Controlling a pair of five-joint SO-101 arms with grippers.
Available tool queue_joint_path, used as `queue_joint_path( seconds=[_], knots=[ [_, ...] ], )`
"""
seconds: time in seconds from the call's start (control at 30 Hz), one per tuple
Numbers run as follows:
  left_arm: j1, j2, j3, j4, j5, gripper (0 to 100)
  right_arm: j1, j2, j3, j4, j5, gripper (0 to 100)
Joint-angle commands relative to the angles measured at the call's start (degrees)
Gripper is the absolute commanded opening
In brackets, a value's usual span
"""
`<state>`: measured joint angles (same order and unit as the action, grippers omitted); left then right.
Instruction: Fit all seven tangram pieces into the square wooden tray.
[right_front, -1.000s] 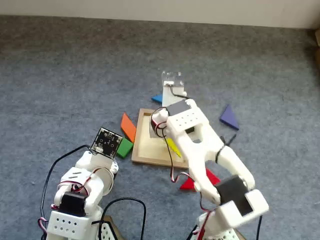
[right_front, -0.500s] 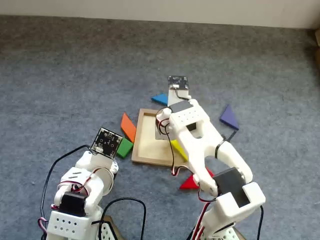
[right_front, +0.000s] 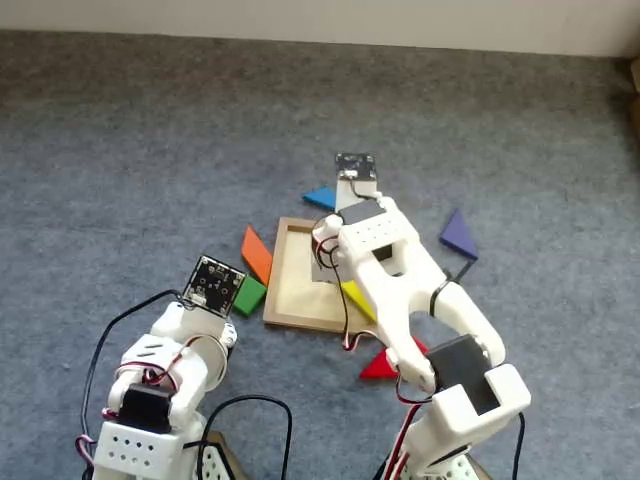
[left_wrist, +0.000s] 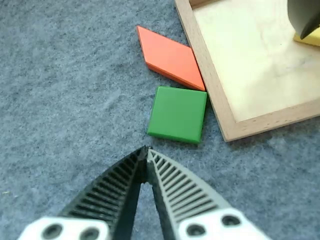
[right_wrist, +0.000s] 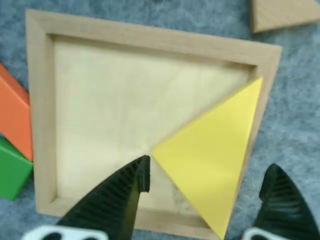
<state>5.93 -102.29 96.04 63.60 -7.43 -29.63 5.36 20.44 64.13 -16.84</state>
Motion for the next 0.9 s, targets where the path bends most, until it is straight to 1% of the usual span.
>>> queue_joint_path(
  seconds=[0.0, 0.07, 0.17, 0.27, 0.37, 0.47, 0.57, 0.77, 0.87],
  knots=[
    [-0.1, -0.9, 1.1, 0.2, 0.3, 1, -0.4, -1.2, -7.9, 8.2, 4.7, 29.7],
    [-0.1, -0.9, 1.1, 0.2, 0.3, 1, -0.1, -1.1, -11.1, 10.9, 5.4, 25.0],
    [-0.1, -0.9, 1.1, 0.2, 0.3, 1, 0.7, -1.1, -14.0, 12.0, 9.1, 19.0],
    [-0.1, -0.9, 1.1, 0.2, 0.3, 1, 1.5, -1.1, -12.4, 11.8, 12.9, 13.2],
    [-0.1, -0.9, 1.1, 0.2, 0.3, 1, 2.5, -0.7, -10.0, 11.2, 18.5, 6.4],
    [-0.1, -0.9, 1.1, 0.2, 0.3, 1, 3.1, -0.7, -6.5, 6.8, 20.0, 1.9],
    [-0.1, -0.9, 1.1, 0.2, 0.3, 1, 3.8, -0.7, -2.8, 1.8, 20.0, 1.7],
    [-0.1, -0.9, 1.1, 0.2, 0.3, 1, 3.8, -0.6, -1.0, 0.4, 20.0, 1.7],
    [-0.1, -0.9, 1.1, 0.2, 0.3, 1, 3.7, 0.0, -0.7, -2.2, 20.0, 1.7]
  ],
)
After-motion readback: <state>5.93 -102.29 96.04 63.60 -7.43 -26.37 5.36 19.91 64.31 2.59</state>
